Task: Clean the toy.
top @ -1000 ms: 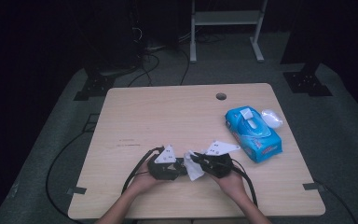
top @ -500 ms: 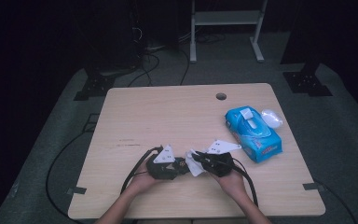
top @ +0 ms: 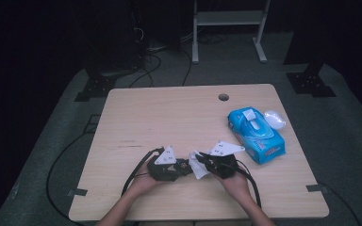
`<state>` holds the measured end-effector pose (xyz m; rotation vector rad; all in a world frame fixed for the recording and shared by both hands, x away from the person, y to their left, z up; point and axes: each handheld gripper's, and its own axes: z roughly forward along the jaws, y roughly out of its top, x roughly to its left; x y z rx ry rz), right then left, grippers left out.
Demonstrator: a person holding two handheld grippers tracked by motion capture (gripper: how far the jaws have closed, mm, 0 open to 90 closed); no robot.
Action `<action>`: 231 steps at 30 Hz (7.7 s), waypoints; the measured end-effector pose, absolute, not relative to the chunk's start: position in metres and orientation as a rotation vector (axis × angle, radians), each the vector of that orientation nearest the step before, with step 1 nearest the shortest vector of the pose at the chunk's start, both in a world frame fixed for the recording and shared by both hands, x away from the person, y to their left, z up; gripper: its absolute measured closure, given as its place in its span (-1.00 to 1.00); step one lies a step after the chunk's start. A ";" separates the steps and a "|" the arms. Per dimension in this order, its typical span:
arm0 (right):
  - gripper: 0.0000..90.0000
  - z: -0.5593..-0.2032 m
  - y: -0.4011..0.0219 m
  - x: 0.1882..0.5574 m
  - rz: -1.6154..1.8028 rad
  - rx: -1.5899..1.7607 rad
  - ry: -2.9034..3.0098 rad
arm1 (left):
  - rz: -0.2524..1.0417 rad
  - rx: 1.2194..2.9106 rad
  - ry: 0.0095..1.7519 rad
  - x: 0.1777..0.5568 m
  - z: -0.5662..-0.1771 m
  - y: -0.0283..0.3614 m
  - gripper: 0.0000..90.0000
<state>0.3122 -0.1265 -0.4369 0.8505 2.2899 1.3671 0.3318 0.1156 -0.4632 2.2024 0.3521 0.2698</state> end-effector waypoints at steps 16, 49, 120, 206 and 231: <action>0.86 -0.436 -0.139 0.315 1.350 0.903 2.255 | 0.279 2.206 0.353 0.332 -0.463 0.118 0.29; 0.86 -0.435 -0.150 0.324 1.345 0.932 2.246 | 0.288 2.202 0.362 0.332 -0.463 0.123 0.29; 0.86 -0.434 -0.112 0.322 1.344 0.823 2.340 | 0.291 2.197 0.361 0.334 -0.463 0.125 0.29; 0.84 -0.452 -0.168 0.331 1.374 1.076 2.239 | 0.260 2.216 0.375 0.337 -0.463 0.134 0.29; 0.84 -0.440 -0.181 0.323 1.349 1.065 2.239 | 0.192 2.370 0.374 0.356 -0.429 0.074 -0.01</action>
